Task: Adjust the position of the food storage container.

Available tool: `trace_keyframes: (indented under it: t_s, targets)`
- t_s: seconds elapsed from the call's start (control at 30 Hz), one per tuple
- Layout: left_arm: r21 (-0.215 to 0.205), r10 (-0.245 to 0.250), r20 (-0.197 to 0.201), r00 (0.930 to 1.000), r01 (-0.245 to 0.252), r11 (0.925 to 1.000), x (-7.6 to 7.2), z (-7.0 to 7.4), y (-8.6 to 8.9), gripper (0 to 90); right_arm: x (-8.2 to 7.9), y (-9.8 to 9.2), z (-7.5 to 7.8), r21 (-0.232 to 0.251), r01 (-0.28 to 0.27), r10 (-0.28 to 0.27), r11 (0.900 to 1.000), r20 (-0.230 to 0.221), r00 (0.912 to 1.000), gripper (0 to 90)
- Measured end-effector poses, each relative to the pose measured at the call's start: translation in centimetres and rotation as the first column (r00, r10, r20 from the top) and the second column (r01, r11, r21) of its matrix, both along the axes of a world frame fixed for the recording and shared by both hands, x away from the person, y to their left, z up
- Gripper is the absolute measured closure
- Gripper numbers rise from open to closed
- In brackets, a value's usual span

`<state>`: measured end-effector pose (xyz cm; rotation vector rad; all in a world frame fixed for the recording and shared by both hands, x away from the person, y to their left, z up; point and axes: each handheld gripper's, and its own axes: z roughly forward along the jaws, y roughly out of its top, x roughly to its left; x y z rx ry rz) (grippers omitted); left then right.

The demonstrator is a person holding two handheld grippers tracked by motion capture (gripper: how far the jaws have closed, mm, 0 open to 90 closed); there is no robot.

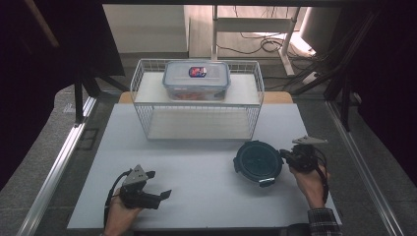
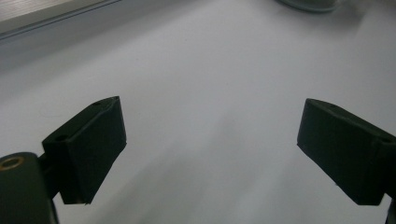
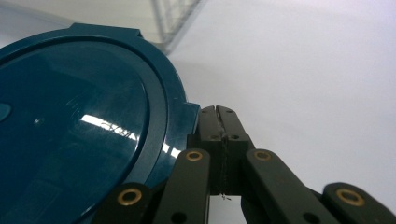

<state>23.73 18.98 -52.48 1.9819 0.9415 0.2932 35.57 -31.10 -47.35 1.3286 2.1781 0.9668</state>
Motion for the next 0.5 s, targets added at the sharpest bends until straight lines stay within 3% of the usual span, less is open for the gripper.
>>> trace_keyframes:
  t_s: [0.27, 0.5]
  targets:
    - [0.0, -0.005, -0.003, 1.0, 0.005, 1.0, 0.0, 0.0, -0.1, 7.5, -1.1, 2.9, -0.4, 0.036, -0.095, 0.096, 0.995, -0.031, 0.9949, 89.8]
    - [-0.003, -0.006, -0.004, 1.0, 0.006, 1.0, 0.0, 0.0, -0.1, 7.6, -1.9, 5.6, -0.5, 0.04, -0.151, 0.152, 0.988, -0.035, 0.9877, 89.8]
